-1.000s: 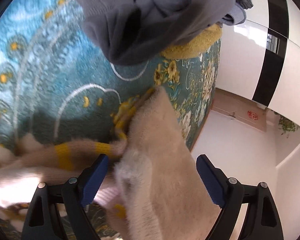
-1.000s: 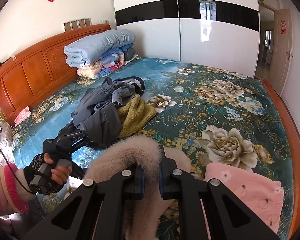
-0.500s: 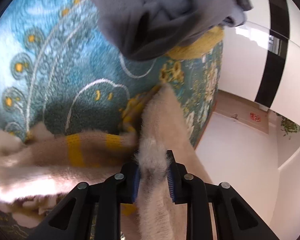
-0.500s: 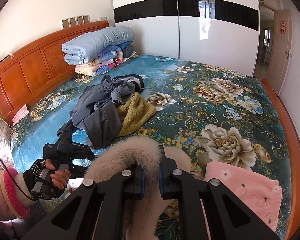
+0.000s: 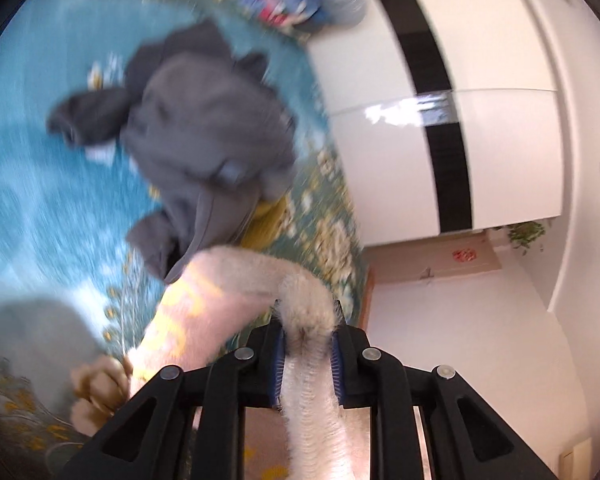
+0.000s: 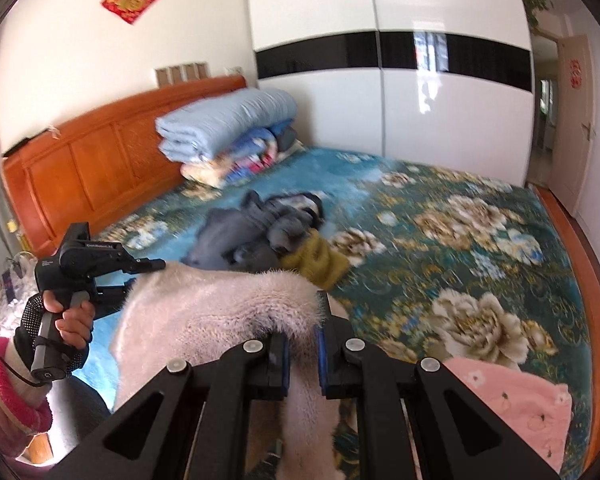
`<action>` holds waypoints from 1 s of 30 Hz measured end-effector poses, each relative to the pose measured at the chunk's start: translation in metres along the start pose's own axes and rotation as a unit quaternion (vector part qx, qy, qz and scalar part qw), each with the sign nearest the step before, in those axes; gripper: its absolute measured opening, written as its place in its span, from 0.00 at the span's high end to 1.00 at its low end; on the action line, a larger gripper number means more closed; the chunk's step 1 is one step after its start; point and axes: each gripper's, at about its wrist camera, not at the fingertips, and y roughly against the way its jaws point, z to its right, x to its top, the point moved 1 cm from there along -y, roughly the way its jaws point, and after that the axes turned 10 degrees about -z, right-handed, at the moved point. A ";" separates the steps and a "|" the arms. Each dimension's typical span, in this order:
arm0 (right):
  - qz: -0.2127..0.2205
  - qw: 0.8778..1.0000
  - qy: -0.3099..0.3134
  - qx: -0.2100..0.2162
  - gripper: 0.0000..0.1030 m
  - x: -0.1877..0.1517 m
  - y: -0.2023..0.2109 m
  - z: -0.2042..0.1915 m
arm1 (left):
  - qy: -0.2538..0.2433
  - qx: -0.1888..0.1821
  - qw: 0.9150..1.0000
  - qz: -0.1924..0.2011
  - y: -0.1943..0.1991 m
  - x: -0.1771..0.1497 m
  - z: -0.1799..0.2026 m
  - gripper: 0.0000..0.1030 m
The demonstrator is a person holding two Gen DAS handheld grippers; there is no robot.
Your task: Fold clothes
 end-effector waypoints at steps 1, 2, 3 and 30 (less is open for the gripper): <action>0.010 1.000 0.005 0.006 0.90 0.004 0.006 -0.006 | -0.012 -0.003 1.000 0.014 0.013 0.000 0.008 0.81; 0.021 1.000 0.010 0.011 0.90 0.007 0.013 -0.012 | -0.023 -0.006 0.999 0.028 0.028 -0.002 0.017 0.81; 0.031 0.999 0.014 0.017 0.90 0.011 0.020 -0.018 | -0.033 -0.009 0.999 0.042 0.042 -0.004 0.025 0.81; -0.234 0.944 -0.105 0.210 0.89 -0.089 -0.116 0.021 | -0.031 0.234 0.972 0.015 0.011 -0.044 -0.023 0.81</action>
